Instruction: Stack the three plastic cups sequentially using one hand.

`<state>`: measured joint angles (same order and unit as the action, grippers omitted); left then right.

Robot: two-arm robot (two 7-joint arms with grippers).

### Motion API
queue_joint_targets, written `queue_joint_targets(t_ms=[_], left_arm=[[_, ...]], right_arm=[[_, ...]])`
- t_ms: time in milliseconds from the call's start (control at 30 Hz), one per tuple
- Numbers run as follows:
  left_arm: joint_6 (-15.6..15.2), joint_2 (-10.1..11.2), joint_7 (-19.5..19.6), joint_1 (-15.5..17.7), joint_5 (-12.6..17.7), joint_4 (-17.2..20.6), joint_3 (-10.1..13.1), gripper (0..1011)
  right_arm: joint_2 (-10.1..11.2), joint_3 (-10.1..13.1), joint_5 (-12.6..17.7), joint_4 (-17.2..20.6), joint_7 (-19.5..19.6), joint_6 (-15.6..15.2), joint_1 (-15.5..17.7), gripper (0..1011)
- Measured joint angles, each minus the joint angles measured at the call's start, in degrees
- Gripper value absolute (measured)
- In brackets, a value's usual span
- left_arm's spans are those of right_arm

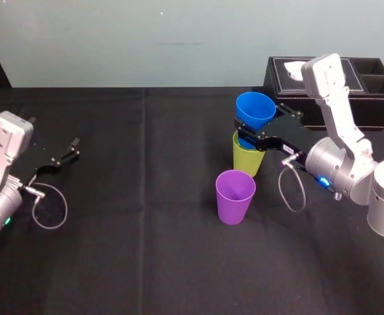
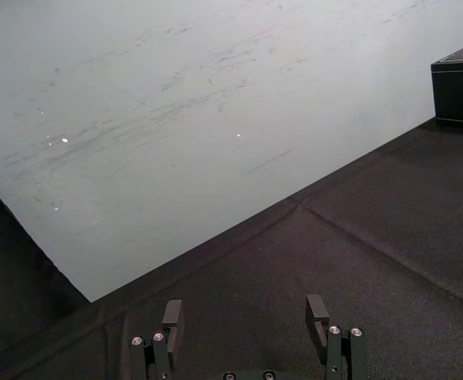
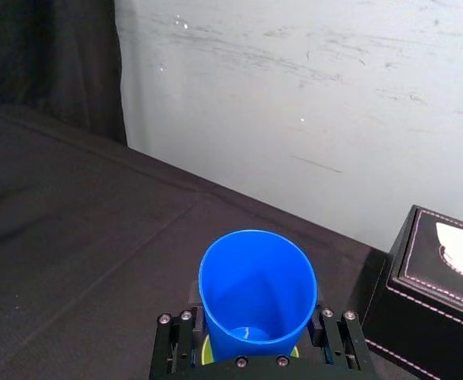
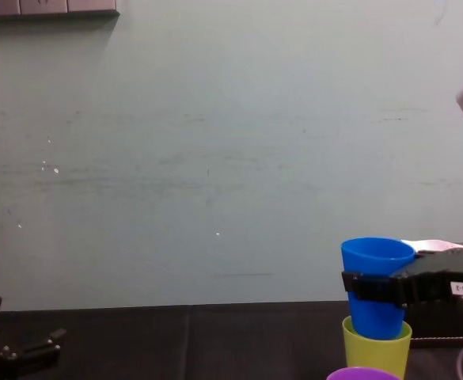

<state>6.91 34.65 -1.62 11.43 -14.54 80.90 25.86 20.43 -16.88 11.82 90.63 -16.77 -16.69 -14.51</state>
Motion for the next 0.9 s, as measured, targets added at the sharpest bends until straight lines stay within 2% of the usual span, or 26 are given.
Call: queue_joint_targets(t_ms=[467, 733, 867, 900], left_arm=[[0.0, 0.0, 0.0, 0.0, 0.0, 0.0, 0.0, 1012], [0.0, 0.0, 0.0, 0.0, 0.0, 0.0, 0.0, 1011], [0.0, 0.0, 0.0, 0.0, 0.0, 0.0, 0.0, 1011], [0.0, 0.0, 0.0, 0.0, 0.0, 0.0, 0.0, 1011]], right_arm=[[-1.2, -0.1, -0.7, -3.3, -0.3, 1.6, 0.1, 724], [-1.1, -0.1, -0.7, -3.0, -0.3, 1.4, 0.1, 723], [-1.1, -0.1, -0.7, -2.9, -0.3, 1.3, 0.1, 780], [-1.1, -0.1, -0.7, -2.9, -0.3, 1.3, 0.1, 826]])
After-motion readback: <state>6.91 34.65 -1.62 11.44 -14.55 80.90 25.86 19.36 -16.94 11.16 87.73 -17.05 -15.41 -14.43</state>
